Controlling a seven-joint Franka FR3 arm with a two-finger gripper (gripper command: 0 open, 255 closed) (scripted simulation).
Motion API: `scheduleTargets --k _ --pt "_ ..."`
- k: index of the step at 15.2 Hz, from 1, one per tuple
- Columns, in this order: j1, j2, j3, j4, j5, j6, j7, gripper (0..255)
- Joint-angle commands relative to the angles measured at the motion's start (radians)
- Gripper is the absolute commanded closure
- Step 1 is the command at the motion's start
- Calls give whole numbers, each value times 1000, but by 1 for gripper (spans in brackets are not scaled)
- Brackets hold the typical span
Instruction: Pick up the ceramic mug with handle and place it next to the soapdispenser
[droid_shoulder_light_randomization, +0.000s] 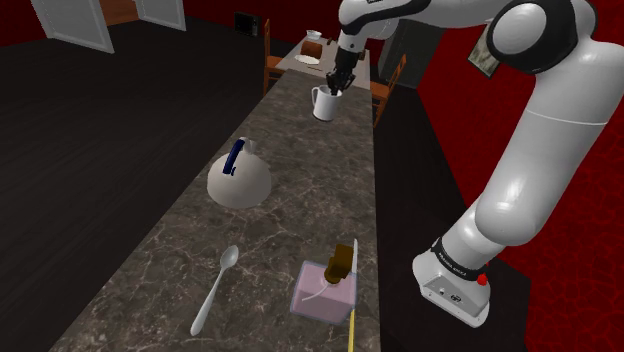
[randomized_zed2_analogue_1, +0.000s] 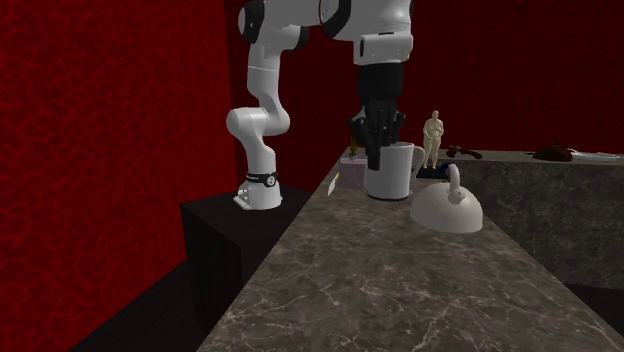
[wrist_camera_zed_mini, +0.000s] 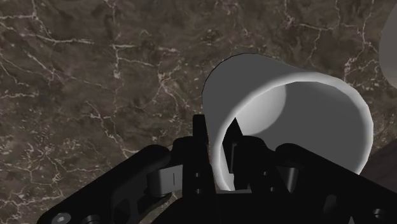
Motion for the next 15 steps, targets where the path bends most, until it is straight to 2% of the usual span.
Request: scheduleTargets --k 1,15 --pt "0 -8 -1 17 -3 -25 2 255" --pt "-4 -26 -4 181 -12 -206 17 255"
